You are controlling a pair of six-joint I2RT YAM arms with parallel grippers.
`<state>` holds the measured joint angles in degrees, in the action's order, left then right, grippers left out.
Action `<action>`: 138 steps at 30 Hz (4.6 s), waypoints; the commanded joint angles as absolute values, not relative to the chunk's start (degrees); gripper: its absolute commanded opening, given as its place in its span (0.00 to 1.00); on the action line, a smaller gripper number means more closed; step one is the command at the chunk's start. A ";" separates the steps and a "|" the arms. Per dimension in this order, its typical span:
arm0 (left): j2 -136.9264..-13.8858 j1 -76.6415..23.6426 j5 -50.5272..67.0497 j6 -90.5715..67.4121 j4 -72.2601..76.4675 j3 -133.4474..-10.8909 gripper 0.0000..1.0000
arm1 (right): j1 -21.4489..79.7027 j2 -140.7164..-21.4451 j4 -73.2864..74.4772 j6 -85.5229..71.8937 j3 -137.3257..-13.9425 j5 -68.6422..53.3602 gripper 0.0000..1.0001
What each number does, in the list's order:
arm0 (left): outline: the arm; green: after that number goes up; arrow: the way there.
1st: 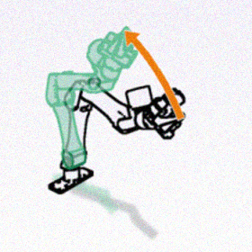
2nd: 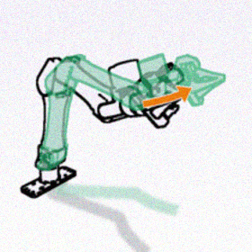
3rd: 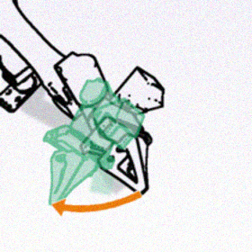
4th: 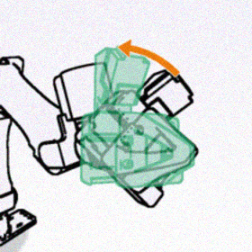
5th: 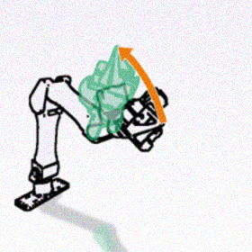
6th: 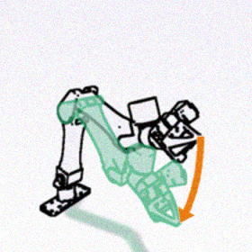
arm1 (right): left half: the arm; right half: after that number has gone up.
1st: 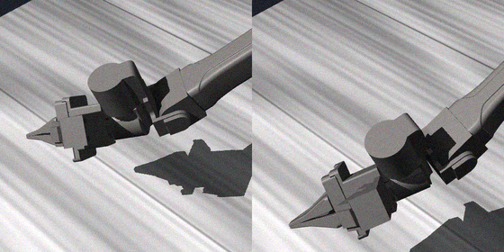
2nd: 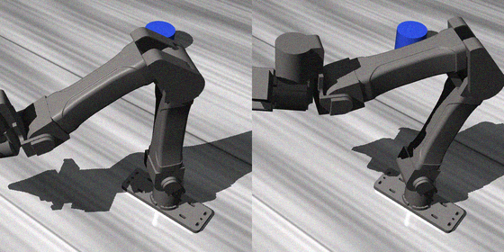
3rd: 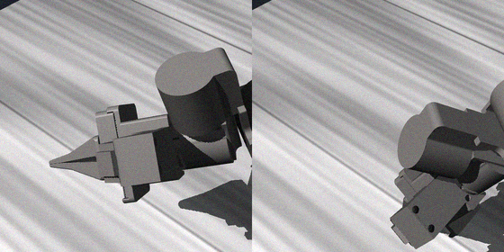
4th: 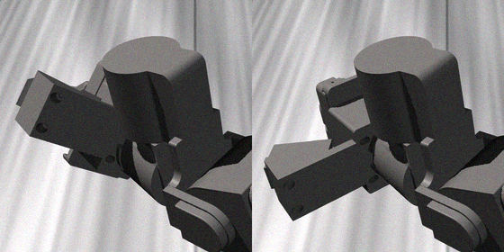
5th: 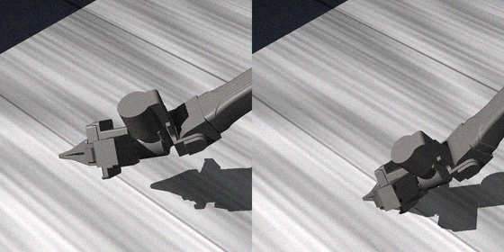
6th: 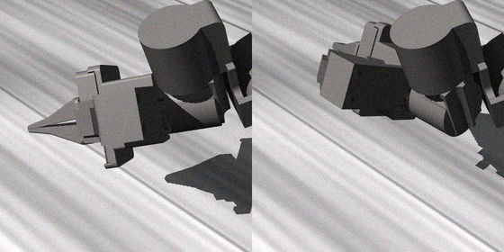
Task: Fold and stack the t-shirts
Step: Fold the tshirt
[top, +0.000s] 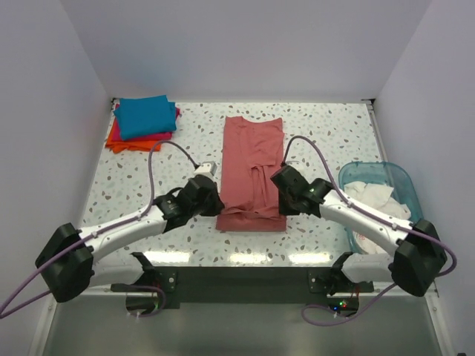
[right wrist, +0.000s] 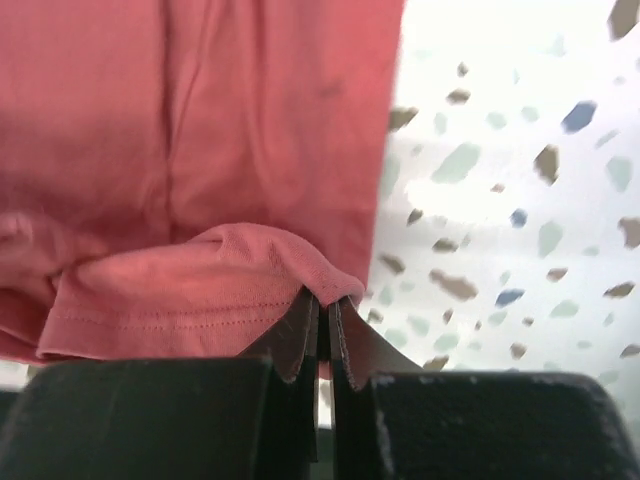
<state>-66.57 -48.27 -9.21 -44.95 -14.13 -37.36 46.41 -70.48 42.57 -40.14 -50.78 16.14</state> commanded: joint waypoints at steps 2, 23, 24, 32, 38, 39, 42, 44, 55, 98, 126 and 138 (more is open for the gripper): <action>-72.32 -42.21 -8.79 -40.79 -2.48 -42.00 0.00 | 40.01 -76.45 32.37 -34.37 -55.19 17.50 0.00; -98.42 -29.90 -2.64 -37.09 4.74 -58.36 0.00 | 22.51 -100.37 26.11 -29.97 -72.85 4.32 0.14; -99.13 -29.27 -1.24 -37.00 5.62 -58.71 0.00 | 21.89 -101.33 25.67 -30.14 -73.30 3.61 0.24; -103.02 -24.52 6.42 -34.98 7.65 -63.99 0.56 | 17.75 -103.02 27.07 -29.80 -77.79 -0.44 0.57; -93.98 -25.13 0.55 -35.86 5.54 -58.82 0.64 | 20.72 -92.12 24.88 -29.97 -68.57 4.03 0.58; -92.74 -25.57 0.18 -35.95 5.10 -58.02 0.64 | 21.96 -90.98 24.79 -29.97 -67.42 5.70 0.57; -88.60 -27.94 -4.30 -36.39 2.72 -54.86 0.50 | 27.85 -87.55 24.35 -29.97 -63.73 10.28 0.55; -86.76 -30.84 -4.92 -36.47 2.64 -52.57 0.33 | 30.40 -86.93 22.95 -30.32 -61.62 10.28 0.52; -92.89 -39.37 -3.25 -38.32 5.44 -50.89 0.00 | 31.64 -102.20 24.69 -25.23 -72.83 9.31 0.40; -112.85 -28.92 -7.99 -36.73 0.53 -67.68 0.22 | 24.00 -109.22 23.99 -29.18 -75.32 5.19 0.48; -97.04 -23.82 5.54 -42.98 16.44 -52.39 0.57 | 17.49 -100.73 25.76 -29.00 -72.34 0.09 0.64; -76.30 -28.12 1.77 -46.93 15.47 -26.47 0.58 | 21.09 -75.69 18.11 -36.55 -41.94 -3.16 0.61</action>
<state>-81.14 -25.74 3.25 -45.34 13.72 -30.89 19.90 -79.96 20.60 -33.39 -45.69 -2.61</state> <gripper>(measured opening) 0.581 0.611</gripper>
